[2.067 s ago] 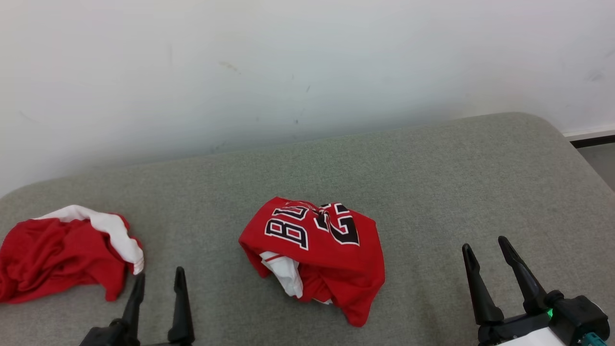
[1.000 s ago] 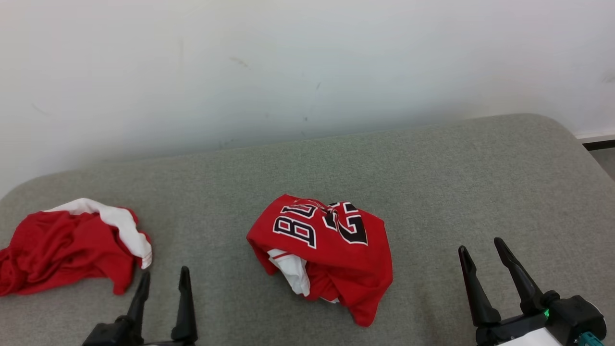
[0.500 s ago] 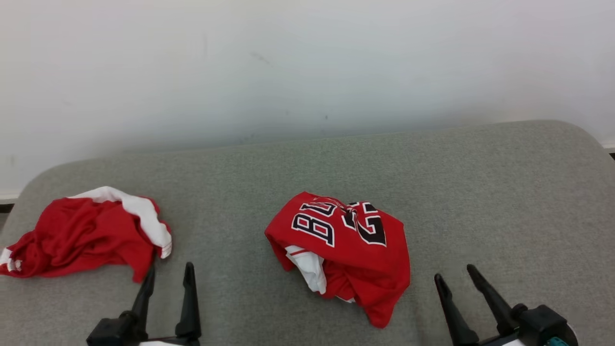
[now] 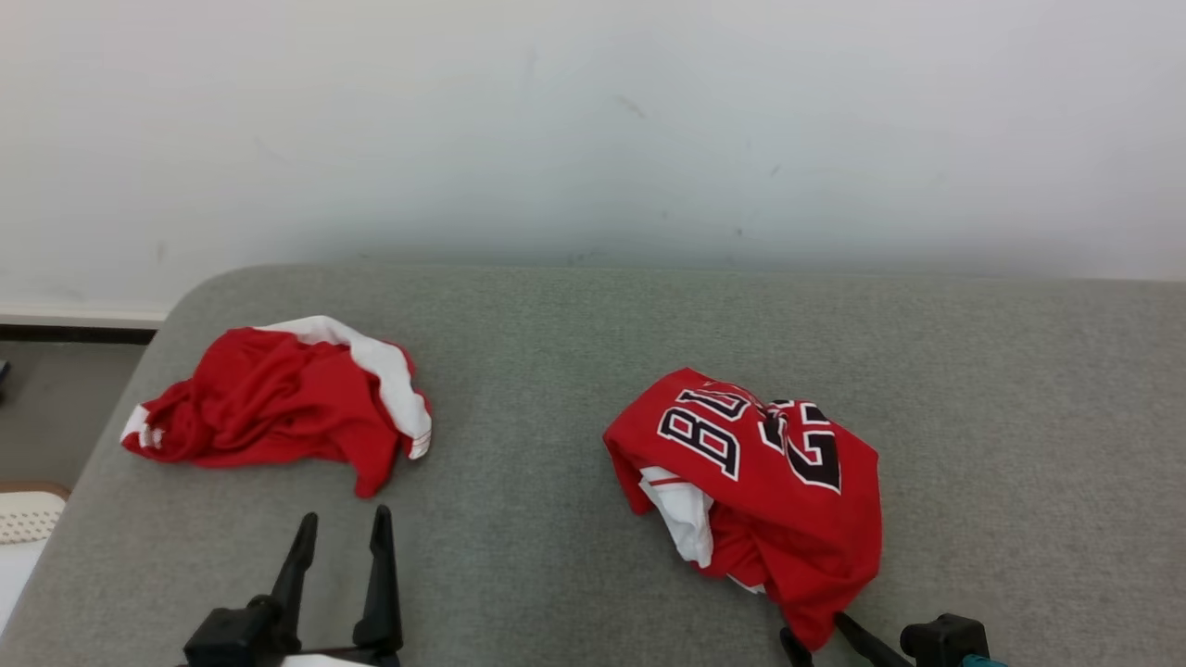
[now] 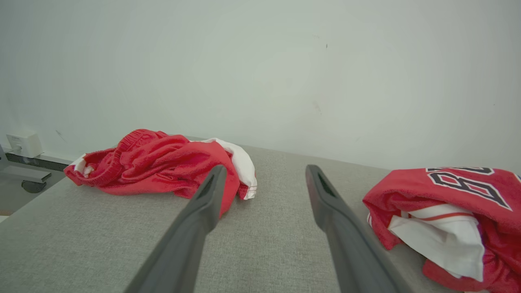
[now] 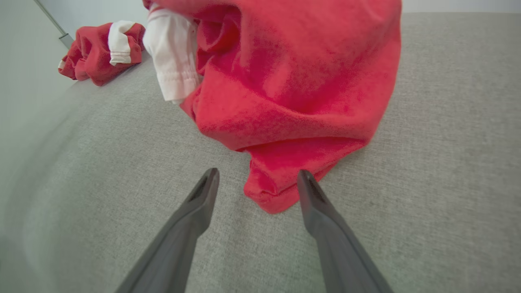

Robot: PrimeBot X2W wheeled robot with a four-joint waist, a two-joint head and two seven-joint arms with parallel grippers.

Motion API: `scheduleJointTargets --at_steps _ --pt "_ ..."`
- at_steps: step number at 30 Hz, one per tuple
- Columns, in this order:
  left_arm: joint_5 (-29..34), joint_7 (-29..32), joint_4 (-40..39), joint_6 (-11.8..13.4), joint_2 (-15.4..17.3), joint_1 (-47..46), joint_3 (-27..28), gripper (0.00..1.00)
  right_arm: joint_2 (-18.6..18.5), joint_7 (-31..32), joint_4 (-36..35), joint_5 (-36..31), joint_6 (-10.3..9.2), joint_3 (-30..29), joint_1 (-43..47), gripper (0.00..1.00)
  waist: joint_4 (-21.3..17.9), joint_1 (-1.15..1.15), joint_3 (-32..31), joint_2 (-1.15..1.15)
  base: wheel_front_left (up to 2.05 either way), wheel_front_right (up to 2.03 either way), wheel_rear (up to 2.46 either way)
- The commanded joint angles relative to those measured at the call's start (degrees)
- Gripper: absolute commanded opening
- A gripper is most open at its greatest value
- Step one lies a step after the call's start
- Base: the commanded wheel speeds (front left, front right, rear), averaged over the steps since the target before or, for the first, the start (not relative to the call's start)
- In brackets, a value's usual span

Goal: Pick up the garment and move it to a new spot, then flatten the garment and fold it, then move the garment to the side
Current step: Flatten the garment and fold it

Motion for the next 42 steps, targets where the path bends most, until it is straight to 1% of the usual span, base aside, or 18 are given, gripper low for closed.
scheduleJointTargets --at_steps 1,4,9,10,11,12,15,18,21,24,25,26,32,37,38,39,42 --pt "-0.1 0.0 0.2 0.1 0.2 -0.5 0.0 1.0 -0.2 0.2 1.2 0.2 -0.1 0.1 -1.1 1.0 1.5 0.0 0.2 0.0 0.0 0.0 0.0" --pt "-0.1 0.0 0.6 -0.1 0.2 -0.5 0.2 1.0 0.6 0.7 4.9 0.4 -0.1 0.0 -1.9 1.0 3.0 0.0 0.2 0.0 0.0 0.0 0.0" --pt "0.0 0.0 0.7 -0.1 0.2 -0.3 0.3 1.0 1.9 0.7 11.5 -1.5 -0.11 -2.2 -3.3 1.0 4.5 0.0 0.3 0.0 0.0 0.0 0.0" --pt "-0.1 0.0 0.7 -0.2 0.2 -0.3 0.3 1.0 2.2 0.4 12.3 -1.8 -0.11 -2.4 -3.6 0.67 4.6 0.0 0.3 0.0 0.0 0.0 0.0" --pt "-0.1 0.0 0.7 -0.1 0.2 -0.4 0.3 1.0 2.4 0.0 13.1 -2.4 -0.11 -2.8 -3.9 0.3 4.6 0.0 0.4 0.0 0.0 0.0 0.0" --pt "-0.1 0.0 0.7 0.0 0.2 -0.4 0.4 1.0 2.5 -0.5 13.8 -2.9 -0.11 -3.2 -4.2 0.0 4.5 0.0 0.4 0.0 0.0 0.0 0.0" --pt "-0.4 0.0 0.7 0.2 0.2 -0.1 0.5 1.0 3.0 -1.1 15.0 -3.3 -0.1 -3.3 -4.8 0.0 3.6 0.0 0.4 0.0 0.0 0.0 0.0" --pt "-0.6 0.0 0.7 0.1 0.2 0.1 0.5 1.0 3.1 -2.0 14.4 -3.5 -0.1 -3.9 -5.8 0.0 2.0 0.0 0.3 0.0 0.0 0.0 0.0" --pt "-0.8 0.0 0.7 0.2 0.2 0.3 0.3 1.0 1.6 -3.1 12.7 -4.4 -0.11 -4.7 -6.7 0.0 -0.2 0.0 0.1 0.0 0.0 0.0 0.0" --pt "-0.9 0.0 0.4 0.3 0.2 0.5 0.3 1.0 0.1 -2.8 9.5 -5.7 -0.1 -4.1 -7.6 0.0 -3.0 0.0 0.3 0.0 0.0 0.0 0.0" --pt "-0.9 0.0 0.4 0.3 0.2 0.5 0.3 1.0 0.1 -2.8 9.5 -5.7 -0.1 -4.1 -7.6 0.0 -3.0 0.0 0.3 0.0 0.0 0.0 0.0" --pt "-0.6 0.0 0.2 0.4 0.2 0.4 0.3 1.0 -2.7 -1.8 7.0 -6.4 -0.11 -3.7 -8.3 0.0 -5.0 0.0 0.5 0.0 0.0 0.0 0.0" --pt "-0.5 0.0 -0.1 0.1 0.2 -0.8 0.3 1.0 -10.0 1.7 -0.4 -5.4 -0.11 -6.4 -8.8 0.0 -9.5 0.0 1.7 0.0 0.0 0.0 0.0" --pt "0.3 0.0 0.0 -0.5 0.2 -2.1 0.5 1.0 -14.4 4.8 -6.2 -1.5 -0.11 -8.7 -8.8 0.0 -12.1 0.0 3.9 0.0 0.0 0.0 0.0" --pt "0.3 0.0 0.0 -0.5 0.2 -2.1 0.5 1.0 -14.4 4.8 -6.2 -1.5 -0.11 -8.7 -8.8 0.0 -12.1 0.0 3.9 0.0 0.0 0.0 0.0" --pt "0.9 0.0 0.0 -0.8 0.2 -2.8 0.6 1.0 -15.9 5.6 -7.4 -0.7 -0.11 -9.8 -9.3 0.0 -12.6 0.0 5.1 0.0 0.0 0.0 0.0" --pt "1.5 0.0 -0.1 -1.2 0.2 -3.5 0.8 1.0 -16.9 6.0 -7.5 0.2 -0.1 -10.8 -9.6 0.0 -12.9 0.0 6.5 0.0 0.0 0.0 0.0"
